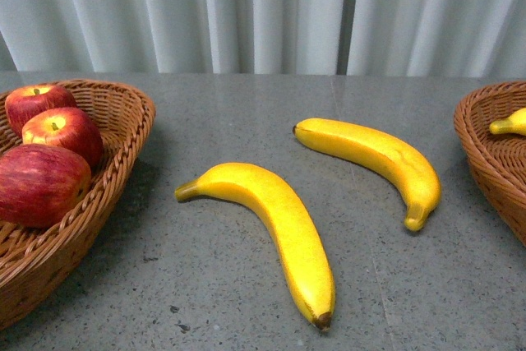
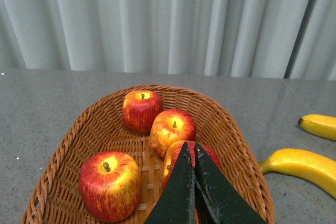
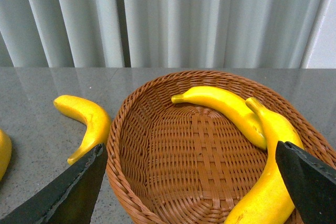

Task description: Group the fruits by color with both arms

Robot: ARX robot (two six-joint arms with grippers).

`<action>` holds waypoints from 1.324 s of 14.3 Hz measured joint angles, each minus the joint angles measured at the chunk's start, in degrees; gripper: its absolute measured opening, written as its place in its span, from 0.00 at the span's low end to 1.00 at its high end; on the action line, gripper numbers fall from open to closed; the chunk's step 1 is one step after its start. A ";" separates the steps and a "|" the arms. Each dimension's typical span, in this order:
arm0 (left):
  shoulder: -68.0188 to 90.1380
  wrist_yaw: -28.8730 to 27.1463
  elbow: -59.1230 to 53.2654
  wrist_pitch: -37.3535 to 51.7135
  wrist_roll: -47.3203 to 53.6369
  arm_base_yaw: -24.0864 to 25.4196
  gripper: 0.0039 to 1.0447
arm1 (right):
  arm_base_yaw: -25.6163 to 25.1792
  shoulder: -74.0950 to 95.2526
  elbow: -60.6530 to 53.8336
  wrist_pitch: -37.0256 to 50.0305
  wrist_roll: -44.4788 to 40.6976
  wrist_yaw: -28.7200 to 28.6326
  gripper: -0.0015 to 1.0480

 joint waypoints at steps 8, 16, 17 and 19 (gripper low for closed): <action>-11.30 9.03 -6.14 -4.94 0.04 8.72 0.01 | 0.00 0.00 0.00 0.00 0.02 0.00 0.94; -20.94 9.03 -7.26 -13.77 0.20 8.72 0.35 | 0.00 0.00 0.00 -0.02 0.00 0.00 0.94; -20.94 9.03 -7.26 -13.77 0.22 8.72 0.82 | 0.00 0.00 0.00 -0.02 0.00 0.00 0.94; -20.94 9.03 -7.26 -13.77 0.24 8.72 0.94 | 0.00 0.00 0.00 -0.02 0.00 0.00 0.94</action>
